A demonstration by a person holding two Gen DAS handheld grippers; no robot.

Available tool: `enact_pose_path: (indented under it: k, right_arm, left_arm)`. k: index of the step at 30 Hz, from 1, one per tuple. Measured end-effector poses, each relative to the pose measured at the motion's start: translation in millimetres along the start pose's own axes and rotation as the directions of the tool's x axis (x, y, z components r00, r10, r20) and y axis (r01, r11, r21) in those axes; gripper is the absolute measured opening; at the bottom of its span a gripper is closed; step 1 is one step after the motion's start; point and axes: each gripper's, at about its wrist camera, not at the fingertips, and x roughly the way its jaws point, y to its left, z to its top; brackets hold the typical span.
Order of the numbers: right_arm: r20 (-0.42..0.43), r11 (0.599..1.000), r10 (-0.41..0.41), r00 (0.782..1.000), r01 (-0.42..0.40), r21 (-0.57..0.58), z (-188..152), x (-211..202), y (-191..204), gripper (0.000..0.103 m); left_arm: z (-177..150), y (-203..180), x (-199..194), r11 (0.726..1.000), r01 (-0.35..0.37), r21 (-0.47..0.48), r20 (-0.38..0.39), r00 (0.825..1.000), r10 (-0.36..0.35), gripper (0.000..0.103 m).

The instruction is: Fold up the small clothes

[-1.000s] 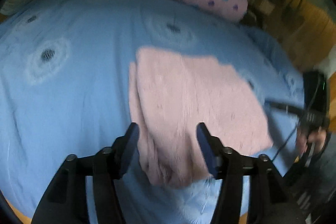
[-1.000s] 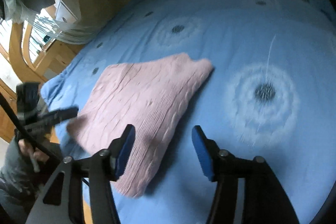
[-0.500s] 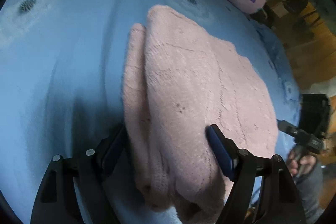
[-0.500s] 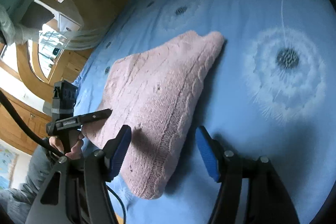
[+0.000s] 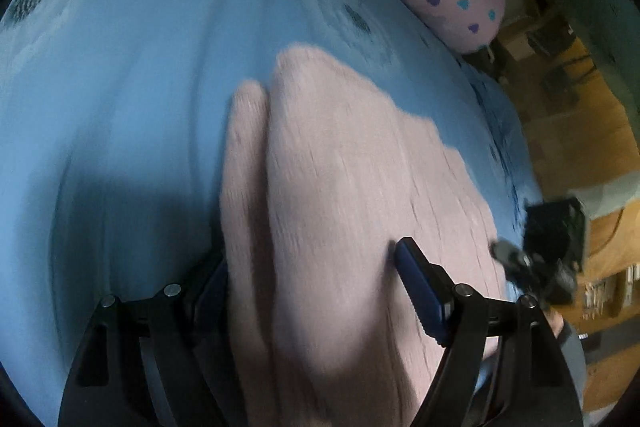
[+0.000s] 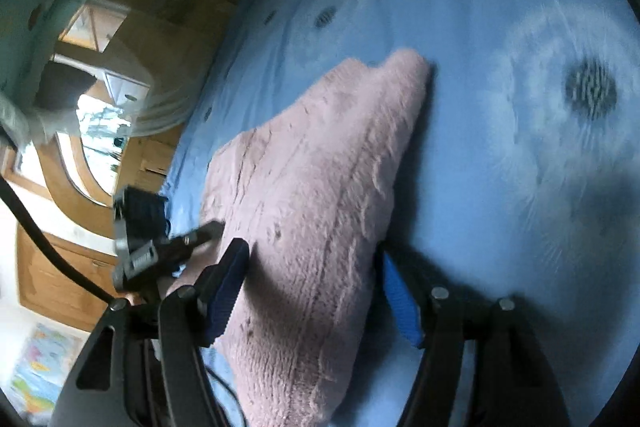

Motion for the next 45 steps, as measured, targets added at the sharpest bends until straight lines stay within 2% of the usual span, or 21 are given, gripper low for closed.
enact_pose_path:
  k: [2,5,10,12,15,17,18,19,21,23,29,33,45]
  right_arm:
    - [-0.029,1.0,0.022,0.999,-0.021,0.018,-8,5,-2,0.071]
    - [-0.053,1.0,0.028,0.998,-0.028,-0.002,-23,10,3,0.071]
    - [-0.044,0.998,0.047,0.998,-0.046,0.035,-21,13,-1,0.072]
    - [-0.032,0.997,0.052,0.998,-0.05,0.05,-17,16,-3,0.072]
    - [-0.027,0.998,0.038,0.999,-0.037,0.049,-10,22,-3,0.072]
    - [-0.025,0.999,0.03,0.999,-0.029,0.044,-10,26,-1,0.072]
    - [-0.023,0.999,0.025,0.999,-0.024,0.037,-10,24,-1,0.071]
    - [-0.021,1.0,0.011,1.0,-0.011,0.025,-11,24,-2,0.061]
    - [-0.021,1.0,-0.031,0.999,0.031,0.0,-14,23,4,0.049]
    - [-0.011,0.999,-0.039,0.999,0.039,-0.024,-13,22,12,0.045]
    - [0.01,0.994,-0.051,0.999,0.052,-0.095,-10,9,30,0.042]
    - [0.023,0.985,-0.055,0.998,0.058,-0.163,-8,1,43,0.041]
    - [0.063,0.975,-0.061,0.996,0.073,-0.209,0,-22,57,0.041]
  left_arm:
    - [-17,-6,-3,1.0,0.016,0.02,-0.032,0.999,-0.016,0.073]
    - [-24,-16,-2,0.997,-0.033,0.069,-0.019,0.999,0.035,0.073]
    - [-6,-14,6,0.999,-0.046,-0.025,-0.054,0.998,0.044,0.073]
    - [-2,-14,5,0.999,-0.042,-0.035,-0.027,0.999,0.041,0.072]
    - [-4,-4,3,0.999,-0.027,-0.043,-0.006,1.0,0.026,0.062]
    - [-5,0,0,0.998,-0.029,-0.048,-0.005,1.0,0.029,0.046]
    - [-6,2,-1,0.999,-0.013,-0.049,-0.009,1.0,0.013,0.042]
    - [-7,4,-2,0.999,0.003,-0.052,-0.01,1.0,-0.003,0.036]
    - [-8,4,-4,0.999,0.011,-0.046,-0.005,1.0,-0.011,0.032]
    - [-7,-3,-6,1.0,-0.006,-0.021,0.008,1.0,0.007,0.028]
    - [-7,-25,-20,0.999,-0.014,0.042,0.065,0.998,0.012,0.025]
    - [-5,-34,-25,0.998,-0.007,0.063,0.077,0.997,0.002,0.025]
    - [1,-59,-30,0.995,-0.006,0.102,0.097,0.995,-0.004,0.024]
